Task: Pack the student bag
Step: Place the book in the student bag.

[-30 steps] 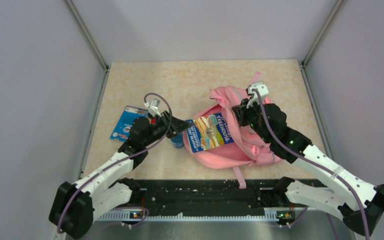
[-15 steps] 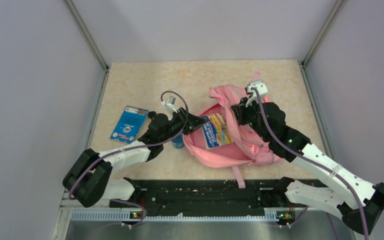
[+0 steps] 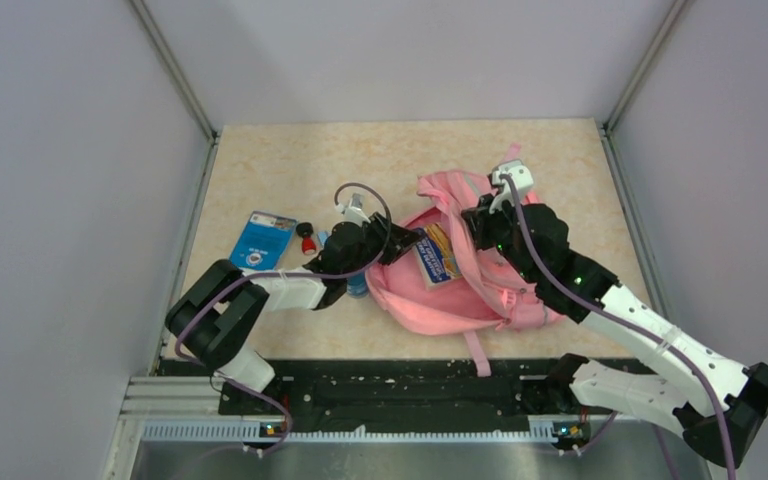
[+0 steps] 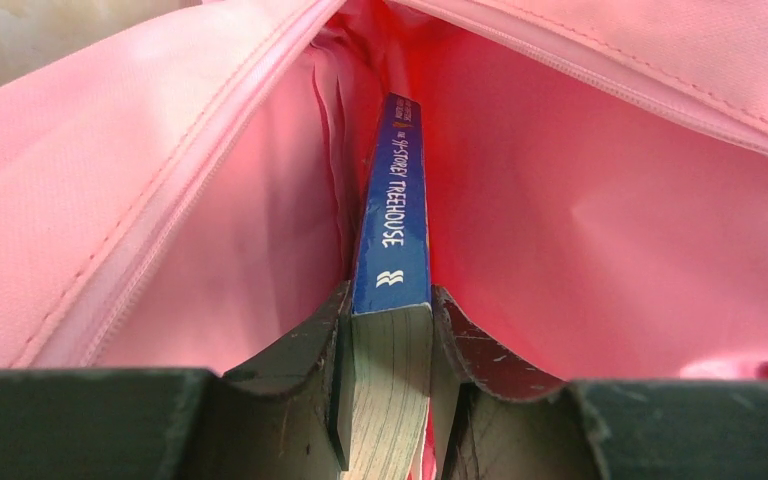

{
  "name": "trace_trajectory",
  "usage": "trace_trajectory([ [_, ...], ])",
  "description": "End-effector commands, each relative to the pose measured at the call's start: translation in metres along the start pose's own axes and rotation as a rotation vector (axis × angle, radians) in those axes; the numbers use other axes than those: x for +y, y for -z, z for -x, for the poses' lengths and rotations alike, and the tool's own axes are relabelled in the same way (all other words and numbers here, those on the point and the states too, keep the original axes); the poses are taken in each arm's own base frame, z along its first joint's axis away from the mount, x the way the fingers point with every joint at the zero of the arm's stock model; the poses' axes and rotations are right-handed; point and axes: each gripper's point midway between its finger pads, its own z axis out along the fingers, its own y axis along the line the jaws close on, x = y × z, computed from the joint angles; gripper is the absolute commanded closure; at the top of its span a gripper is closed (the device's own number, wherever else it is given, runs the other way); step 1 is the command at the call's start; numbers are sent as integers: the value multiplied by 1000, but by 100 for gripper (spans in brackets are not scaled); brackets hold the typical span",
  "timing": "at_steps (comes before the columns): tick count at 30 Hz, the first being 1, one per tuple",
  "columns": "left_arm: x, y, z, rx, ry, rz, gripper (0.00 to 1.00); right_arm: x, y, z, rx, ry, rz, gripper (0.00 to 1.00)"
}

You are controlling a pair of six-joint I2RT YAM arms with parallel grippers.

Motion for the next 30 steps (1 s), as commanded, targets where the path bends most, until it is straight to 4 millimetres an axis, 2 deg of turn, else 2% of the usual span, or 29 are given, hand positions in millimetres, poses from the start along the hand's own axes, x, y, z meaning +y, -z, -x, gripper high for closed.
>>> trace_trajectory([
  [1,-53,-16,19,-93,-44,-140,100,10,14,91,-271,-79,41,100],
  [7,-63,-49,1,-72,-53,-138,100,10,10,89,-267,-72,34,100],
  [13,-45,-79,-20,-91,-128,-47,100,7,7,84,-259,-62,16,100],
  [16,-33,-84,-25,-87,-165,-6,100,4,5,81,-253,-53,0,100],
  [20,-25,-82,-25,-94,-208,-2,99,0,6,78,-255,-49,-17,100],
  [23,-26,-85,-29,-66,-247,-1,81,-1,6,76,-250,-45,-20,100],
  [26,-31,-89,-35,-27,-264,-14,52,-1,5,75,-249,-45,-25,100],
  [30,-32,-85,-31,-35,-303,7,28,-3,6,76,-251,-45,-33,100],
])
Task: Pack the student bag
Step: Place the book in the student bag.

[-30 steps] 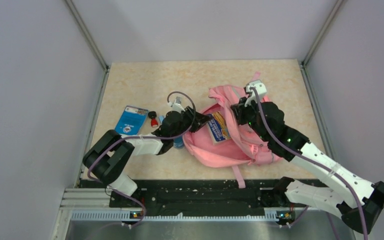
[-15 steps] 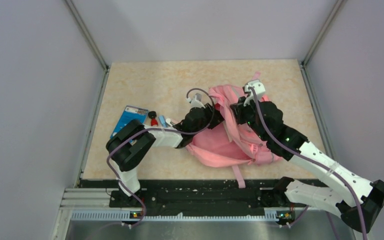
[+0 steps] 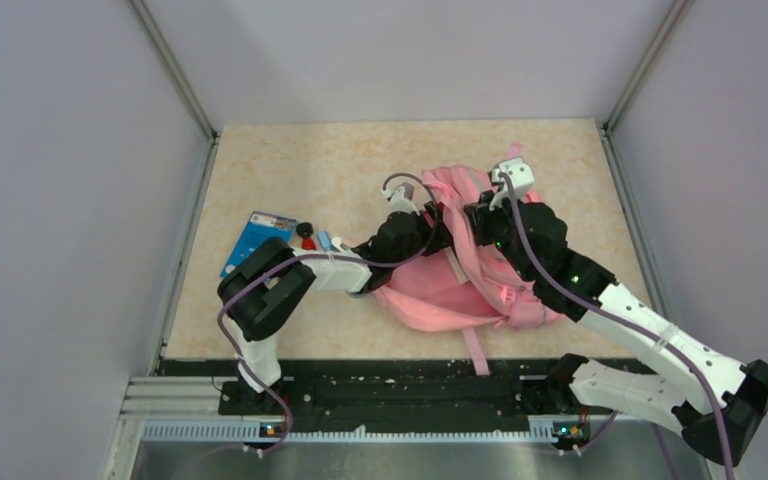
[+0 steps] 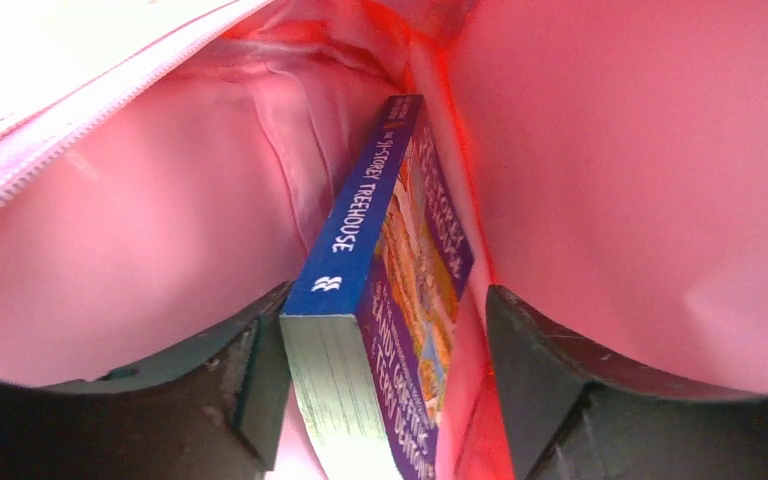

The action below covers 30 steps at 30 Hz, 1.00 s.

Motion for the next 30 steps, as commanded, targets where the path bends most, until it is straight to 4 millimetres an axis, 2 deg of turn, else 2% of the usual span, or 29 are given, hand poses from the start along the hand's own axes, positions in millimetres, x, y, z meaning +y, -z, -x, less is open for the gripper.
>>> trace_trajectory([
  [1,-28,4,16,-41,-82,-63,25,0,10,71,-228,-70,0,100],
  [7,-17,28,44,-149,-211,28,20,-3,12,70,-227,-68,-14,100],
  [13,6,68,75,-223,-373,164,14,-8,14,68,-224,-62,-36,100],
  [16,36,98,93,-232,-393,294,11,-11,15,67,-224,-60,-44,100],
  [21,85,159,129,-258,-347,442,11,-15,17,64,-234,-66,-60,100],
  [24,101,196,155,-311,-306,502,11,-18,18,59,-229,-61,-72,100],
  [26,120,222,167,-336,-278,581,10,-19,18,58,-227,-54,-78,100],
  [30,151,263,178,-393,-199,677,6,-18,18,57,-226,-46,-71,100],
])
